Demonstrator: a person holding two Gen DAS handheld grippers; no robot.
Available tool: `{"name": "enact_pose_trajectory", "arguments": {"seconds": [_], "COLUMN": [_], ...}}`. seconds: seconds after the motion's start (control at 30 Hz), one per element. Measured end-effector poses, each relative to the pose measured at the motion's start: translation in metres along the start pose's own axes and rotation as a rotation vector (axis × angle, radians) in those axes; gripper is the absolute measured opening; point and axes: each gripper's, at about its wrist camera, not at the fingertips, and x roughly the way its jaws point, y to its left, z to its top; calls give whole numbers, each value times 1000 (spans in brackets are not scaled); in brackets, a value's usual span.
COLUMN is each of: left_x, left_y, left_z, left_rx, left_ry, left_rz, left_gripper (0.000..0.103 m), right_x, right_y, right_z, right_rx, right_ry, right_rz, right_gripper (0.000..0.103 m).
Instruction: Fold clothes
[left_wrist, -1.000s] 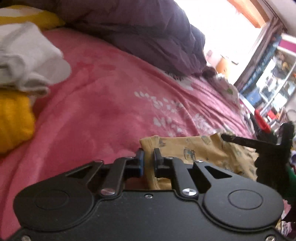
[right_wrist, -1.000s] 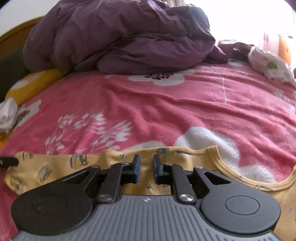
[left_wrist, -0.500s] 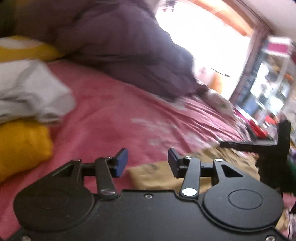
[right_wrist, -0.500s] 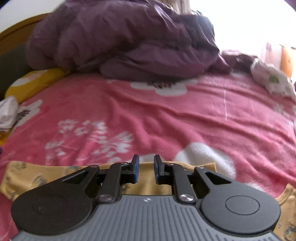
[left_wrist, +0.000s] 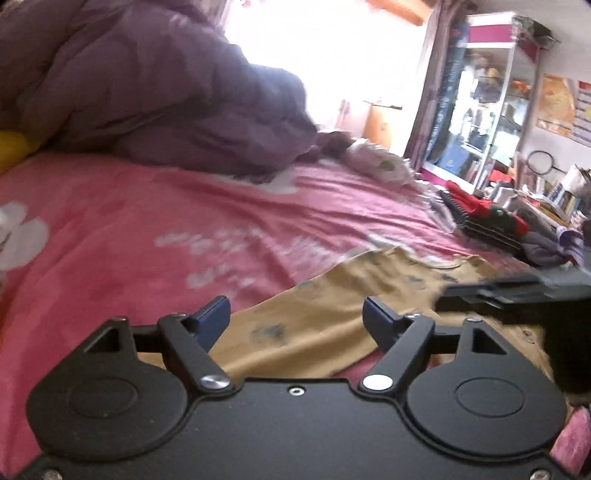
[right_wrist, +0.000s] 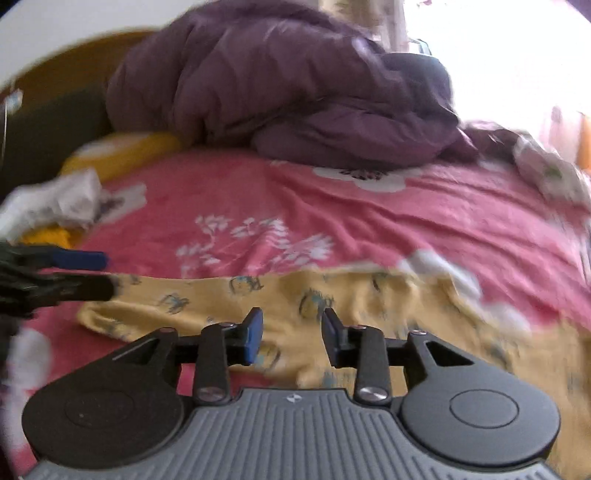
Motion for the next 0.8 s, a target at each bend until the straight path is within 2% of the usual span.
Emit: {"name": "enact_pose_trajectory", "arguments": {"seconds": [0.07,0.2,0.37,0.47,0.53,0.63,0.73,0.8], "left_x": [10,38,77,98,118,128,118,112], "left_y": [-19,-58,-111,-134,-141,-147,-160,-168], "left_z": [4,10,8,0,-7,-11,0,7], "left_rx": [38,107,215,257,275,282,255,237], "left_ry": [-4,10,35,87,170,203,136,93], "left_rz": [-15,-55,-96,-106,-81,-62,-98,-120], "left_gripper": [68,66,51,49,49,48,55,55], "right_x": [-32,-99,-167,-202,-224,-253,-273,-280], "right_y": [-11,-46,-98,-130,-151,-185,-218,-237], "right_z": [-17,-53,-101,-129,-147,-174,-194,-200], "right_rx": [72,220,398,508,579,704,804,843], "right_ry": [-26,-68,-88,-118,-143,-188,-243,-285], "right_rz": [1,-44,-158,-222,-264,-311,-363,-394], "right_gripper": [36,37,39,41,46,47,48,49]}}
